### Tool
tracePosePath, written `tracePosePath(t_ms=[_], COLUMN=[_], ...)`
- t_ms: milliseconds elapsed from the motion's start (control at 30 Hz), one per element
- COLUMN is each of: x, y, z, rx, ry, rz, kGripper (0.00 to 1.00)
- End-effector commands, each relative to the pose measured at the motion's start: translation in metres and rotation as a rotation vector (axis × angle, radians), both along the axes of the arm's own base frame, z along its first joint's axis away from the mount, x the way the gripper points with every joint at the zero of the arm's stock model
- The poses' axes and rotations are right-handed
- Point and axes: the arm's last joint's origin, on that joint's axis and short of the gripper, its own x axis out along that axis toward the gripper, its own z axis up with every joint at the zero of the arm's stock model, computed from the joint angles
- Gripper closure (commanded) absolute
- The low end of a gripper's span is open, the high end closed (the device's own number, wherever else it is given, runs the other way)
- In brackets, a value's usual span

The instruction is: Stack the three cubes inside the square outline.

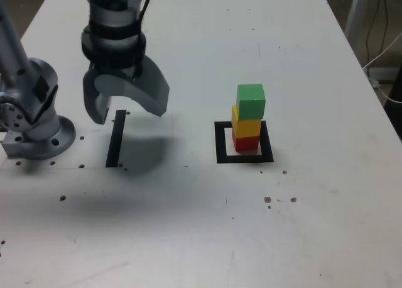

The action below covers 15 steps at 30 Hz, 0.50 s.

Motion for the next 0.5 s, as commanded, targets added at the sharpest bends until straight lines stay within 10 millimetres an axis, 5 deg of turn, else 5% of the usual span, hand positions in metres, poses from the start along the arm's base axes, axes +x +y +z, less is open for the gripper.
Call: tracePosePath(t_ms=[0,467], x=[-0.0051,-0.0133], y=[0.0009,0.0040], z=[-0.0021,-0.0029], rx=[-0.001,0.015], ry=[0.000,-0.031], rz=[0.007,0.026], kGripper=[0.01,0.01])
